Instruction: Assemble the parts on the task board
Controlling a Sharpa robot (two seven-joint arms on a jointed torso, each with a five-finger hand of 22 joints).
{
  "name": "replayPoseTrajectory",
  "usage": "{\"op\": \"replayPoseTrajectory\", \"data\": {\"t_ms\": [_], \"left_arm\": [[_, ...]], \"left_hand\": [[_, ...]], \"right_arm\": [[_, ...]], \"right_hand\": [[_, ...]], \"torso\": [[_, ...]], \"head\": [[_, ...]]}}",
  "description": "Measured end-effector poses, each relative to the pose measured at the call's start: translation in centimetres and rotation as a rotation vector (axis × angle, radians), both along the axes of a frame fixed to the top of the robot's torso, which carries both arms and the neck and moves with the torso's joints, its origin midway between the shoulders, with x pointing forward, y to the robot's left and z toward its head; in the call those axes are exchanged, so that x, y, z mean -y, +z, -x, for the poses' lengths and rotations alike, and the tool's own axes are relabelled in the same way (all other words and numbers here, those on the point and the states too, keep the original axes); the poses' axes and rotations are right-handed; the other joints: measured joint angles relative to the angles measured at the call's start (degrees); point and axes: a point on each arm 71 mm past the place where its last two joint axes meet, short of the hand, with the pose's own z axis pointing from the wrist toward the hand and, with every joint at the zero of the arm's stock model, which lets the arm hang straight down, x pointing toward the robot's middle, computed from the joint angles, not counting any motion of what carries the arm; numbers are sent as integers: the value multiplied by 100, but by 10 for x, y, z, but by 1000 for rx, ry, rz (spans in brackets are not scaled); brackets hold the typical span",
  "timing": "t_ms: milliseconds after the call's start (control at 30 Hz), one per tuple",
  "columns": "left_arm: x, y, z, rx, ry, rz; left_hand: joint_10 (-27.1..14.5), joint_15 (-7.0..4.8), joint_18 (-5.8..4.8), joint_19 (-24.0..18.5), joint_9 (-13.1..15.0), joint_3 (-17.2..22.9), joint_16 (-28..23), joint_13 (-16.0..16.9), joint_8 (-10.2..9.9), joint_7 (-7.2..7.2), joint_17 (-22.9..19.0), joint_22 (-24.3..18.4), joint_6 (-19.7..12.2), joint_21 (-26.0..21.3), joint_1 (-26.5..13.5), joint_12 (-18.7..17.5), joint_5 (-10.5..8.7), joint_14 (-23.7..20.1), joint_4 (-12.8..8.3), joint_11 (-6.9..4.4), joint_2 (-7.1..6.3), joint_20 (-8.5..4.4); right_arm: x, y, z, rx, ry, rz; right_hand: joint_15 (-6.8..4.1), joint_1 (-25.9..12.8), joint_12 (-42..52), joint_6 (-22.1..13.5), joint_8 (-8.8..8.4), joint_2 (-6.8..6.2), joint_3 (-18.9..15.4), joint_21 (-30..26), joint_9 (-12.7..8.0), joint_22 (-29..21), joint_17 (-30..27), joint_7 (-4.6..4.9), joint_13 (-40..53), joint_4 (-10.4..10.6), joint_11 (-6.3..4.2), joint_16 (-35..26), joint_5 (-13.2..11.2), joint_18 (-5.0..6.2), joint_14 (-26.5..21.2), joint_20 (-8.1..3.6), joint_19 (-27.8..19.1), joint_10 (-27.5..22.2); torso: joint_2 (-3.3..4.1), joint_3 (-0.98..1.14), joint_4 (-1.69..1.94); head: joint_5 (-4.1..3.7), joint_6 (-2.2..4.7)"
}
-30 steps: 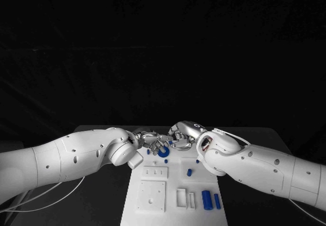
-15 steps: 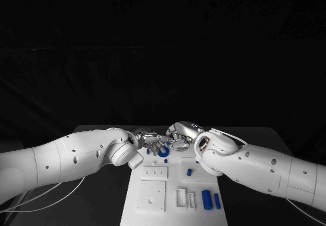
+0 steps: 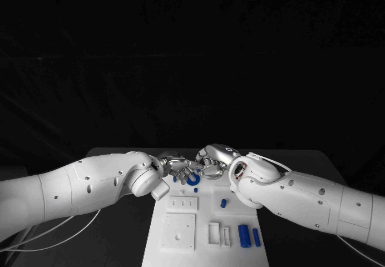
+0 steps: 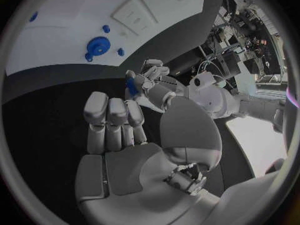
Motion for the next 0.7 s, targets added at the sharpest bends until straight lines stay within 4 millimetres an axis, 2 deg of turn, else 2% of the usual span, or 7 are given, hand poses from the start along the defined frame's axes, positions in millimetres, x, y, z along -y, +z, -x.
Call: {"op": "replayPoseTrajectory", "data": {"t_ms": [33, 100, 133, 167, 267, 567, 700], "left_arm": [[0, 0, 0, -1, 0, 0], [0, 0, 0, -2, 0, 2], [1, 0, 0, -2, -1, 3], [1, 1, 0, -2, -1, 5], [1, 1, 0, -1, -2, 9], [1, 1, 0, -4, -2, 10], [1, 1, 0, -4, -1, 11]], "left_hand": [[0, -1, 0, 0, -3, 22, 0, 0, 0, 2, -2, 0, 2, 0, 27, 0, 63, -1, -46, 0, 44, 0], [-1, 6, -47, 0, -11, 108, 9, 2, -29, 14, -12, 0, 37, 27, 92, 29, 372, -36, -291, 1, 263, 0], [-1, 6, -72, 0, -15, 249, 22, 4, -33, 17, -27, -7, 51, 44, 111, 32, 298, -38, -412, 1, 319, 0], [-1, 6, -72, 0, -31, 502, 22, 4, -33, 26, -41, -25, 59, 44, 144, 32, 62, -39, -428, 1, 302, 0], [0, 6, -72, 0, 7, 943, 22, 4, 3, 6, -70, -43, 139, 49, 232, 56, -97, -39, -406, 1, 307, 0], [0, 7, -72, 0, 6, 1105, 45, -2, 3, 28, -86, -43, 195, 111, 232, 66, -100, -39, -471, 1, 306, 0], [3, 7, -72, 0, 16, 1138, 70, -2, 69, 46, -95, -42, 216, 111, 229, 94, -71, -38, -473, -3, 303, 0]], "right_arm": [[0, 0, 0, 0, 0, 0], [0, -1, 0, -1, 0, 1], [1, -1, 0, -2, 0, 1], [1, -2, 0, -3, 0, 1], [3, -3, 0, -4, -4, 5], [3, -3, 0, 0, -5, 9], [3, -3, 0, 1, -5, 9]], "right_hand": [[-4, -9, 0, 0, 0, 9, 0, 0, 0, 0, 0, 0, 0, 0, 0, 0, 0, 1, 4, 0, 0, 0], [-12, -16, 0, 0, 0, 16, -7, 0, 0, 0, 0, 0, 0, -7, 0, 0, -1, 0, 13, 0, 0, 0], [-12, -21, 0, 0, 1, 21, -7, 0, 3, 0, 0, 0, 0, -7, 0, 0, -11, 0, 13, 0, 0, 0], [-12, -21, 0, 0, 1, 20, -8, 0, 49, 0, 0, 0, 0, -7, 0, 0, -9, 1, 13, 0, 0, 0], [-11, -21, 0, 0, 2, 21, -15, 0, 48, 0, 0, 0, 0, -14, 0, 0, 10, 1, 13, 0, 0, 0], [-11, -21, 0, 0, 2, 20, 12, 0, 49, 0, -1, 0, 0, -7, 0, 0, 9, 1, 13, 1, 1, 0], [-10, -21, 0, 0, 2, 20, 18, 0, 49, 0, -1, 0, 0, -14, 0, 0, 9, 1, 13, 1, 1, 0]], "torso": [[0, 1, -1], [0, 3, -2], [1, 3, -3], [1, 3, -3], [1, 3, -3], [4, 3, -2], [5, 3, -2]], "head": [[1, 0], [1, 0], [1, 0], [1, 0], [2, 1], [-15, 7], [-16, 5]]}}
